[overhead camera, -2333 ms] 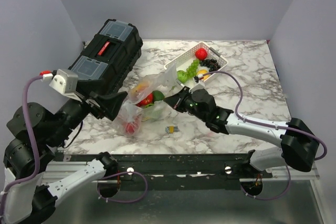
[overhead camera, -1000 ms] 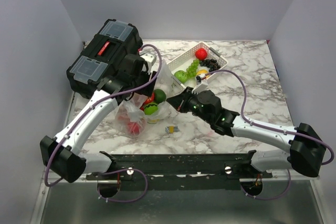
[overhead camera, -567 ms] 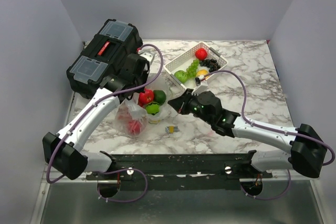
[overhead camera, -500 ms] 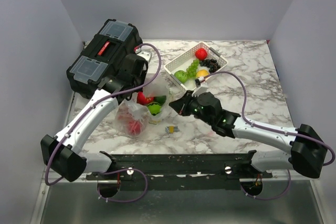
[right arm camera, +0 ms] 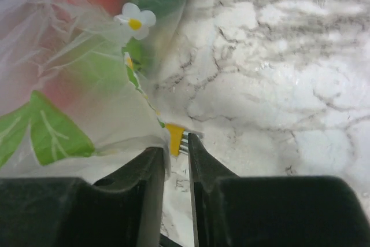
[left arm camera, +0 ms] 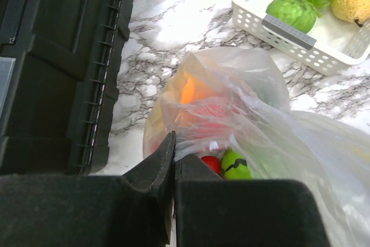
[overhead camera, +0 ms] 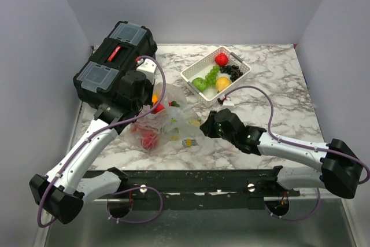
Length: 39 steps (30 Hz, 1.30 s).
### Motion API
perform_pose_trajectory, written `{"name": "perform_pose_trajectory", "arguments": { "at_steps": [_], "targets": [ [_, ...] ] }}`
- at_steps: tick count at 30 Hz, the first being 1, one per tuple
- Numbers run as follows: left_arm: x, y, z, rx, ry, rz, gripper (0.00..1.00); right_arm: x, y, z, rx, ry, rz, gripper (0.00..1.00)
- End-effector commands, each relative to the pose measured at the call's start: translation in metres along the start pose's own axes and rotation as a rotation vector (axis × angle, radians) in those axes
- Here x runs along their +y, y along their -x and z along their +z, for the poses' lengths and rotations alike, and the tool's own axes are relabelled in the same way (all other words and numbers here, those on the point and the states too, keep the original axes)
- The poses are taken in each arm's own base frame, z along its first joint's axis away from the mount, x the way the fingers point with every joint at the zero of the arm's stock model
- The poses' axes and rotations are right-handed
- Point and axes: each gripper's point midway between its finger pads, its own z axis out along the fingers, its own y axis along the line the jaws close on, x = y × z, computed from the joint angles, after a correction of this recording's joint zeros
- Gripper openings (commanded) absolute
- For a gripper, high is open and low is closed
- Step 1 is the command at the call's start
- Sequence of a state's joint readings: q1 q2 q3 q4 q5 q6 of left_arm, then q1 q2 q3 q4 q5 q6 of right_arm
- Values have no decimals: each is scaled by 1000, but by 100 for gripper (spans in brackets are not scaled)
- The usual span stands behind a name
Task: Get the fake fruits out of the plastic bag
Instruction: Adjust the plastic bag at the center of the board.
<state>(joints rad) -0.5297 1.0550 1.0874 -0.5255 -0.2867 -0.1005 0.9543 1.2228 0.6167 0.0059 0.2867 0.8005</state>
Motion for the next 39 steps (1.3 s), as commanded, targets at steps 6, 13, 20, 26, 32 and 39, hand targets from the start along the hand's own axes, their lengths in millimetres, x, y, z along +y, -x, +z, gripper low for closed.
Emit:
{"name": "perform_pose_trajectory", "arguments": {
  "at_steps": [6,13,20,26,32,39],
  "targets": [
    [-22,11,-4,-18,-133,-3,24,49,61,-37,-85,129,-208,73],
    [4,34,-59,-22,-56,-71,79,91,79,-45,-114,305,-437,97],
    [-24,60,-140,-236,-350,-84,99,121,106,-34,-172,349,-613,100],
    [-84,48,-193,-350,-790,4,99,146,121,-27,-234,406,-648,100],
    [-99,20,-170,-243,-848,-8,96,157,128,-15,-241,401,-591,77],
    [-109,-10,-157,-133,-897,3,46,134,146,-2,-306,235,-522,14]
  ]
}}
